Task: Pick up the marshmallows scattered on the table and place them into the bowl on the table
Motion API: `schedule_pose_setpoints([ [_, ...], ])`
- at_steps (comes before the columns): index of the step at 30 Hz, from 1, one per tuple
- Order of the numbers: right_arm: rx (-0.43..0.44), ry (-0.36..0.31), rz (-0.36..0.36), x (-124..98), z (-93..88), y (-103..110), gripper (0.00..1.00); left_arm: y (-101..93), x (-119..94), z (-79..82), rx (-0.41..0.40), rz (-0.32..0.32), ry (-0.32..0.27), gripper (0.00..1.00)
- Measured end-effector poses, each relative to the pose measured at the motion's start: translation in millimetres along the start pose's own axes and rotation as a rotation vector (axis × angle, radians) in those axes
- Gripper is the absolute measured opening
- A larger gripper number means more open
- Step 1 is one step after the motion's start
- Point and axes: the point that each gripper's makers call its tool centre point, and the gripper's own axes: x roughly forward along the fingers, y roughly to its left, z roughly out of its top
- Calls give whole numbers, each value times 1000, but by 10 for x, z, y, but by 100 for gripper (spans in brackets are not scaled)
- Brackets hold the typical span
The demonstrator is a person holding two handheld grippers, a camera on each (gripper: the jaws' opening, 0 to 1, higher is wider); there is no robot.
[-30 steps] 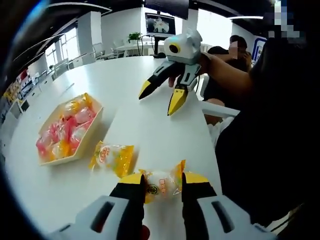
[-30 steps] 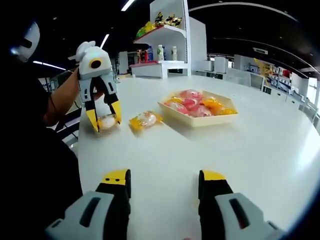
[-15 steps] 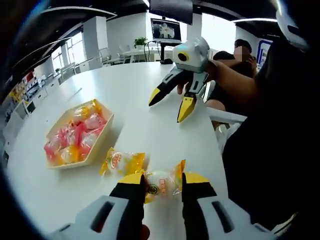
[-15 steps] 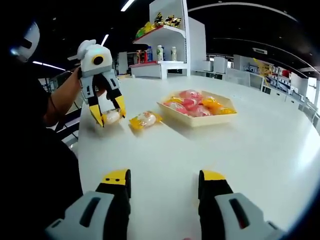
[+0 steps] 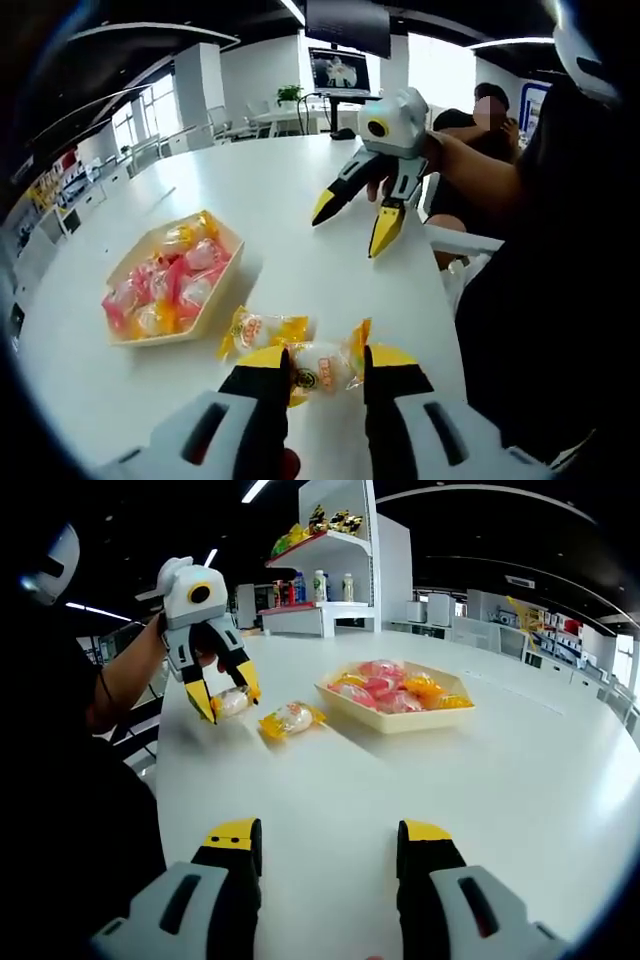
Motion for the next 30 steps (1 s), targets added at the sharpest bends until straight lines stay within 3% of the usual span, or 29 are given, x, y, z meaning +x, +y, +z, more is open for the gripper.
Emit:
schedule_pose_setpoints([
  [14, 0, 4, 1, 7, -5, 7, 54, 159, -89, 133, -6, 51, -74, 29],
  [30, 1, 5, 1, 25, 7, -2, 54, 275, -106, 165, -1, 88, -110, 29],
])
